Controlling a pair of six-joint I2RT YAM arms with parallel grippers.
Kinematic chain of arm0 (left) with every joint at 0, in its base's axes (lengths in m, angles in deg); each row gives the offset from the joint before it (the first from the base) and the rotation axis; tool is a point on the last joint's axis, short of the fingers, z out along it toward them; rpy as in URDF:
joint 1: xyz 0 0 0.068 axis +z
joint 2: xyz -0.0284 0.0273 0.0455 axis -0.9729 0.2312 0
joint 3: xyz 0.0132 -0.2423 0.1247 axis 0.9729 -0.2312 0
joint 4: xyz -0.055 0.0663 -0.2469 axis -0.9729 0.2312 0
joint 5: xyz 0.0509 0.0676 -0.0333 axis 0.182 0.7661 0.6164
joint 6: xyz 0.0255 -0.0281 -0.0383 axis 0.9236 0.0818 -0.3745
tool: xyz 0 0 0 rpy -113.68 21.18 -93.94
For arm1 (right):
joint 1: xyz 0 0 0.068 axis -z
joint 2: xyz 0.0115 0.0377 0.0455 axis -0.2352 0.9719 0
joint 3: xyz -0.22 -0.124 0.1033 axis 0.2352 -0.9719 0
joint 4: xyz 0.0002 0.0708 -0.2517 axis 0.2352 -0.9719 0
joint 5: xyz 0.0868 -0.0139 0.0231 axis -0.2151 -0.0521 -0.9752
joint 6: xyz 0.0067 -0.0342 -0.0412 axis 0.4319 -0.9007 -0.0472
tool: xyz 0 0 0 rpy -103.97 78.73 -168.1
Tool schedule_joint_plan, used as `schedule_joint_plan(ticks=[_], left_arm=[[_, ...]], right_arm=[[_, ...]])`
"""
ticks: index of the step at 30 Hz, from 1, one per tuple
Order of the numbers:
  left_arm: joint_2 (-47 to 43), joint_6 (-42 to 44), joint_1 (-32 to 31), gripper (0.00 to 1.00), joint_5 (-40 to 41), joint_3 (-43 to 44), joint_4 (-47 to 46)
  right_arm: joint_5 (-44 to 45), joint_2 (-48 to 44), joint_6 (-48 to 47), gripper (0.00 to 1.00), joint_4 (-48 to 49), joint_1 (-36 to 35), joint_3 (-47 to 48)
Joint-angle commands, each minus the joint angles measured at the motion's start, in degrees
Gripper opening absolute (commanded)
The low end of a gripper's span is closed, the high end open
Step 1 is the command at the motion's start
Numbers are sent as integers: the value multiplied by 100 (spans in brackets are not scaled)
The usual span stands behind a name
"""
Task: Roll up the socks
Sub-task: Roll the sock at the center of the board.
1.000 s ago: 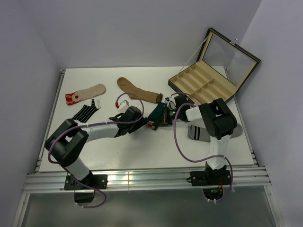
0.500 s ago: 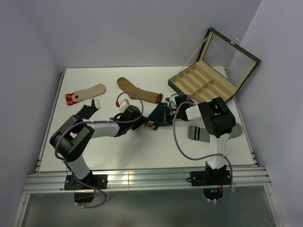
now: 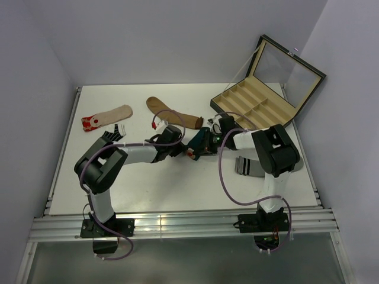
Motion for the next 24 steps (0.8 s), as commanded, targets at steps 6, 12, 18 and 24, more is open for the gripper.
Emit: schedule_joint_plan(ticks=[6, 12, 18, 24], left_arm=[[439, 285, 8, 24, 93, 486, 1480], [325, 505, 17, 24, 180, 750, 1902], [237, 655, 8, 24, 190, 891, 2105], [272, 699, 8, 25, 111, 935, 2114]], right_arm=[[2476, -1576, -1533, 33, -443, -564, -399], [4288, -2501, -2369, 43, -234, -1416, -777], [4526, -2406, -2792, 44, -48, -1891, -769], [4587, -2055, -3109, 44, 250, -2225, -778]])
